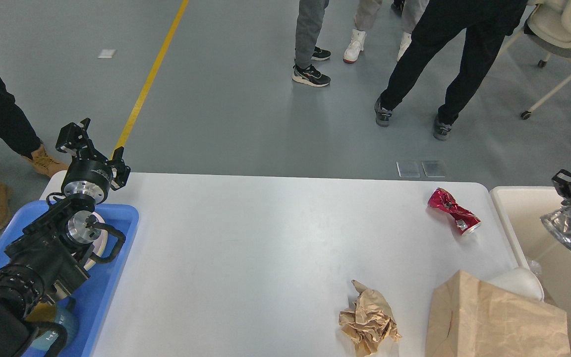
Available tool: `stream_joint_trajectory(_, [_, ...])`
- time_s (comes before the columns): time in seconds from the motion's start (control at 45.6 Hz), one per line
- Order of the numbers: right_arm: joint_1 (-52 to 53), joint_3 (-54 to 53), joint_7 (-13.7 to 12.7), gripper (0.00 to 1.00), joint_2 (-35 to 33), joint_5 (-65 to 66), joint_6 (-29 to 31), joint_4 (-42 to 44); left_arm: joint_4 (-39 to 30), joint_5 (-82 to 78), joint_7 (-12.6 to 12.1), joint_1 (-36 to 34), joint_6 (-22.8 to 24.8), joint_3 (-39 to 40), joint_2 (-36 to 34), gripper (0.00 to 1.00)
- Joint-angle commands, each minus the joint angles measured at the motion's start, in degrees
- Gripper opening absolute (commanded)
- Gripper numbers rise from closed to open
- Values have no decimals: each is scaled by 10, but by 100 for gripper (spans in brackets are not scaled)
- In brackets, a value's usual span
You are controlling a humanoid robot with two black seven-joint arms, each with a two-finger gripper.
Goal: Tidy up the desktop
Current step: 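Lift the plastic bag with the right gripper and drop it into the bin, then lower the right gripper onto the large brown paper bag and grasp it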
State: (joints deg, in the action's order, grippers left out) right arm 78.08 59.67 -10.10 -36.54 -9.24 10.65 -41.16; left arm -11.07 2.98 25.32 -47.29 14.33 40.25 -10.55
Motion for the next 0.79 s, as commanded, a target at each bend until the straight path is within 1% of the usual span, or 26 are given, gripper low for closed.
stream_joint_trajectory(0.0, [-65, -14, 1, 47, 3, 0, -13, 57, 0, 0, -1, 0, 0, 0, 0, 96])
stream_joint_trajectory(0.022, [-74, -17, 1, 65, 5, 1, -14, 70, 0, 0, 0, 0, 0, 0, 0, 96])
stream_joint_trajectory(0.044, [-82, -20, 1, 79, 7, 1, -14, 85, 0, 0, -1, 0, 0, 0, 0, 96])
stream_joint_trajectory(0.066, [-88, -24, 1, 88, 10, 1, -14, 98, 0, 0, 0, 0, 0, 0, 0, 96])
stream_joint_trajectory(0.11, [-101, -30, 1, 98, 17, 0, -14, 117, 0, 0, 0, 0, 0, 0, 0, 96])
stream_joint_trajectory(0.132, [-108, -32, 1, 100, 20, 0, -14, 124, 0, 0, 0, 0, 0, 0, 0, 96])
stream_joint_trajectory(0.285, [-126, -37, 1, 100, 21, 0, -12, 128, 0, 0, 0, 0, 0, 0, 0, 96])
stream_joint_trajectory(0.526, [-113, -36, 1, 100, 26, -2, -8, 121, 0, 0, -1, 0, 0, 0, 0, 96])
stream_joint_trajectory(0.636, [-71, -32, 1, 100, 51, -3, -2, 108, 0, 0, 0, 0, 0, 0, 0, 96])
stream_joint_trajectory(0.767, [11, -23, 0, 100, 69, -2, 13, 47, 0, 0, -1, 0, 0, 0, 0, 96])
